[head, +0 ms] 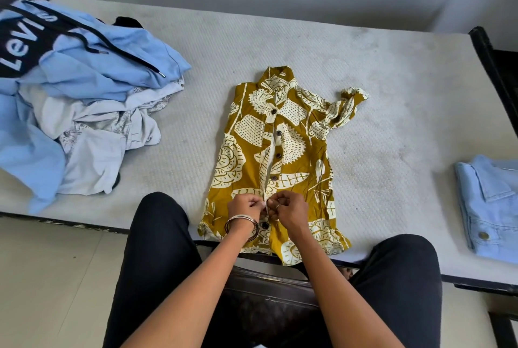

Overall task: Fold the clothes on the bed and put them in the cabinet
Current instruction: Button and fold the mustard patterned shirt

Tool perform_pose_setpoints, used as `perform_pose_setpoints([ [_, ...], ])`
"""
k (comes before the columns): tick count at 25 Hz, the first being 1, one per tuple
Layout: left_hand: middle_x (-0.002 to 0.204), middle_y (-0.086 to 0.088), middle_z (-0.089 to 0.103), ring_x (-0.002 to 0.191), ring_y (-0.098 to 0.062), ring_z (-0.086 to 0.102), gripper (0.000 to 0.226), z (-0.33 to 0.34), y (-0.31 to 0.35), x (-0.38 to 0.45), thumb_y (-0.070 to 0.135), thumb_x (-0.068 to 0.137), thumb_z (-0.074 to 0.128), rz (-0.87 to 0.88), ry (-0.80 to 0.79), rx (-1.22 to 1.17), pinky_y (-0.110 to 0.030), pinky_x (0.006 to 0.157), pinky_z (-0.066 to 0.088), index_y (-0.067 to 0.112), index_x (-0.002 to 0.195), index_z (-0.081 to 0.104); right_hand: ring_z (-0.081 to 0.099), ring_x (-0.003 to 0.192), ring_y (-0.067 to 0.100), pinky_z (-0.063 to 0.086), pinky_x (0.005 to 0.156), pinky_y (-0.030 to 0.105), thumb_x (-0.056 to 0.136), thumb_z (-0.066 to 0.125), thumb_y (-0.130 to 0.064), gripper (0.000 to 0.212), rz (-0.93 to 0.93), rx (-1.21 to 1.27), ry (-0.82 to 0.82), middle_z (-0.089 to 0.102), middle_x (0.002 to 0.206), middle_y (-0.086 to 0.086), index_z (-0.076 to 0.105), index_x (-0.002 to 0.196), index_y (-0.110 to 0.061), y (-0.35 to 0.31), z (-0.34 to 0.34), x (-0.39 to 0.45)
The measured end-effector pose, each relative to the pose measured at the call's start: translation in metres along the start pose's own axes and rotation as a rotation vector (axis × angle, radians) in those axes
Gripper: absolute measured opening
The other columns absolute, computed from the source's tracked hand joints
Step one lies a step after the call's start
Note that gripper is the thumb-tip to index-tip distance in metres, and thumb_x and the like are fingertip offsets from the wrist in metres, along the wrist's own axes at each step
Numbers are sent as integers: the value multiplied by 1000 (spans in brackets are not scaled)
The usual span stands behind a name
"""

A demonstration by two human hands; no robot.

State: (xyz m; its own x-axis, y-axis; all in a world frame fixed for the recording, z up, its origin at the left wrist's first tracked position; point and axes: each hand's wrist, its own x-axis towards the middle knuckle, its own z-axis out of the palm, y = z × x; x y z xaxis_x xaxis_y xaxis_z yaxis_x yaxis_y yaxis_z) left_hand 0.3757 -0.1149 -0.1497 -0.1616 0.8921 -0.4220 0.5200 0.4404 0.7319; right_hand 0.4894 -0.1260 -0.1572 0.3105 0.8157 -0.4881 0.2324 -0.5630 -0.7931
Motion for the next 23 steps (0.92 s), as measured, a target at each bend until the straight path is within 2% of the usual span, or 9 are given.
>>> perform_pose_setpoints([
  [3,89,-3,74,82,-18,69,6,0,2,-1,10,78,78,-48,9,-52,-32,81,57,9,84,77,70,68,28,60,65,42,81,74,-3,17,-53,-129,-25,71,67,6,71,71,-17,-2,-1,1],
  [6,79,-7,73,73,-25,72,16,-2,-1,3,5,71,83,-107,-58,-142,-44,69,61,16,69,72,65,61,24,58,61,36,85,68,3,14,-42,-54,-56,70,68,8,73,78,-10,-3,-7,-2],
  [8,74,-8,73,69,-26,72,17,-1,-4,7,8,68,85,-100,-59,-112,-44,66,61,16,66,70,64,58,20,57,60,35,90,66,-3,10,-54,-40,-90,71,71,12,73,83,-5,-4,-10,-3],
  [11,73,-8,72,71,-23,70,13,0,1,4,15,72,84,-39,-21,27,-36,70,60,8,74,73,69,61,23,62,64,40,87,71,-7,6,-69,-92,-99,73,72,11,74,82,-8,-8,-10,-4],
  [13,76,-10,73,73,-23,69,12,2,5,1,12,73,82,17,-27,78,-31,73,57,5,79,75,70,65,26,61,64,41,83,71,-3,15,-80,-147,-45,72,69,9,71,71,-14,-9,-9,-2],
  [15,78,-9,73,74,-22,68,9,2,6,0,11,73,81,68,-38,142,-29,72,55,6,79,76,69,66,25,59,61,35,78,67,1,24,-124,-244,-20,69,65,6,66,63,-17,-11,-6,-2],
  [19,83,-6,74,79,-20,67,9,-1,5,1,14,74,81,110,-43,189,-30,73,56,8,80,77,56,65,18,37,50,15,77,63,5,15,-219,-348,-9,61,68,1,65,72,-9,-9,-2,-7],
  [21,82,-7,74,79,-20,68,8,-1,6,3,15,78,77,116,-65,164,-29,74,55,7,81,78,55,65,17,37,52,20,79,67,1,6,-248,-333,47,61,70,1,68,80,-5,-4,-4,-8],
  [23,77,-9,74,75,-23,69,15,-1,8,6,19,81,75,93,-109,147,-34,73,58,5,78,78,57,65,17,45,57,28,80,70,-2,6,-230,-267,78,63,70,2,69,85,-3,-2,-7,-7],
])
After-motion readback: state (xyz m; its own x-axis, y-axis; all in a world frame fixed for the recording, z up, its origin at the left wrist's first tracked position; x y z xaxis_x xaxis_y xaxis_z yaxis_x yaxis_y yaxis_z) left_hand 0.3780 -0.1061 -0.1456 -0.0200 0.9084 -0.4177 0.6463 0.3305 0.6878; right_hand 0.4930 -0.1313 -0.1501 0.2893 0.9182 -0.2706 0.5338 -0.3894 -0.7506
